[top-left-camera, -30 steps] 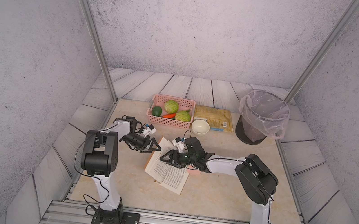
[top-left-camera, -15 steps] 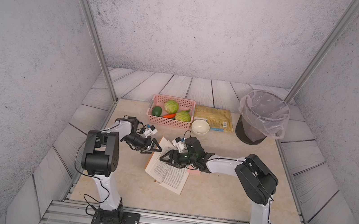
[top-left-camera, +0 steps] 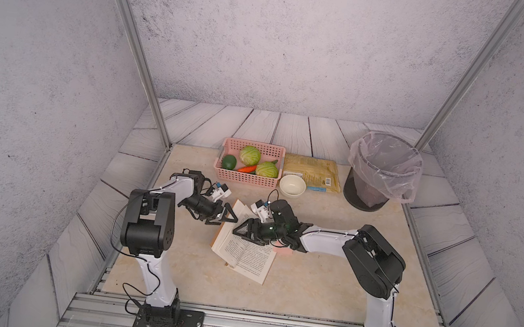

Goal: Peel off the used sticky note
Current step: Turn the page of the book at the center of the board.

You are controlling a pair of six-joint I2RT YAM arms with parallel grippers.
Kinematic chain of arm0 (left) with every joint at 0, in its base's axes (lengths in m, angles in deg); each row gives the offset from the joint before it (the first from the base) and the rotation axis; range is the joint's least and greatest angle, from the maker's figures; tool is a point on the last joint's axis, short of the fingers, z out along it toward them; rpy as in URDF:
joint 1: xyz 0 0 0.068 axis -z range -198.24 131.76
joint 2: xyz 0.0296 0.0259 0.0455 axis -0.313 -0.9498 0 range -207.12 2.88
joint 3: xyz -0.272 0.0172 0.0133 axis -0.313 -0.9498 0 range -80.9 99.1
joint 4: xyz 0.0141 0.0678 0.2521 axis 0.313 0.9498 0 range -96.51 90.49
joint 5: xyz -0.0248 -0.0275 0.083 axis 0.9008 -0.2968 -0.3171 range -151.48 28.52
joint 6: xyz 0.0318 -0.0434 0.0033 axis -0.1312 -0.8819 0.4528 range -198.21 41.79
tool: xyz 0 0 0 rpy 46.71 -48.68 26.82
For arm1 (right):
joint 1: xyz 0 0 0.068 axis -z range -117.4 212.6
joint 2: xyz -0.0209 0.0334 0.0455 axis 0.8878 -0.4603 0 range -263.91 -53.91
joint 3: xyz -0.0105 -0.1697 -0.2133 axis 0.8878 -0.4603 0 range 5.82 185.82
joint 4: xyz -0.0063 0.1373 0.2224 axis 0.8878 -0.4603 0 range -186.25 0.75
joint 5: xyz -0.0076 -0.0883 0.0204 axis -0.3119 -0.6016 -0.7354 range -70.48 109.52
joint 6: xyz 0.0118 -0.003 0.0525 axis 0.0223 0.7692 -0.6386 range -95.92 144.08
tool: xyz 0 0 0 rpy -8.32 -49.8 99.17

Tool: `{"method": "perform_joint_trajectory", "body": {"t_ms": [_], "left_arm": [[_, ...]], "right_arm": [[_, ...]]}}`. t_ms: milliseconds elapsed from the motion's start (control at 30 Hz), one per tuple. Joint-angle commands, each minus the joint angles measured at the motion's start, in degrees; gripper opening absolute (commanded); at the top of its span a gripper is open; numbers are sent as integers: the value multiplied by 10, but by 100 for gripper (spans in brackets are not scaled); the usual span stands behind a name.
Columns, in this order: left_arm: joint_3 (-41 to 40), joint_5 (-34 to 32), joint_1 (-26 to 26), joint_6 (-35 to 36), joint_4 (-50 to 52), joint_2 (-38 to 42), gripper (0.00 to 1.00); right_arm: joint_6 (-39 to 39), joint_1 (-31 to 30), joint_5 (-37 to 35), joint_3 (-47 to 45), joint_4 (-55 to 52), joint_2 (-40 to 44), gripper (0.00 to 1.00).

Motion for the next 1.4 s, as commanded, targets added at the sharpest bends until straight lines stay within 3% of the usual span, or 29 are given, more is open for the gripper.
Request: {"method": "perform_joint_trajectory", "body": {"t_ms": [0, 533, 833, 1367], "left_arm": [[-5, -13, 8, -1, 5, -12, 76], [-2, -24, 10, -6, 3, -7, 73], [-8, 11, -30, 3, 9, 52, 75], [-9, 5, -11, 10, 11, 13, 77]], "right_arm": [[6, -6, 2, 14, -7, -11, 68], [7, -5, 0, 12, -7, -13, 68], [6, -5, -2, 8, -4, -15, 68], [0, -6, 0, 11, 4, -20, 68]]}}
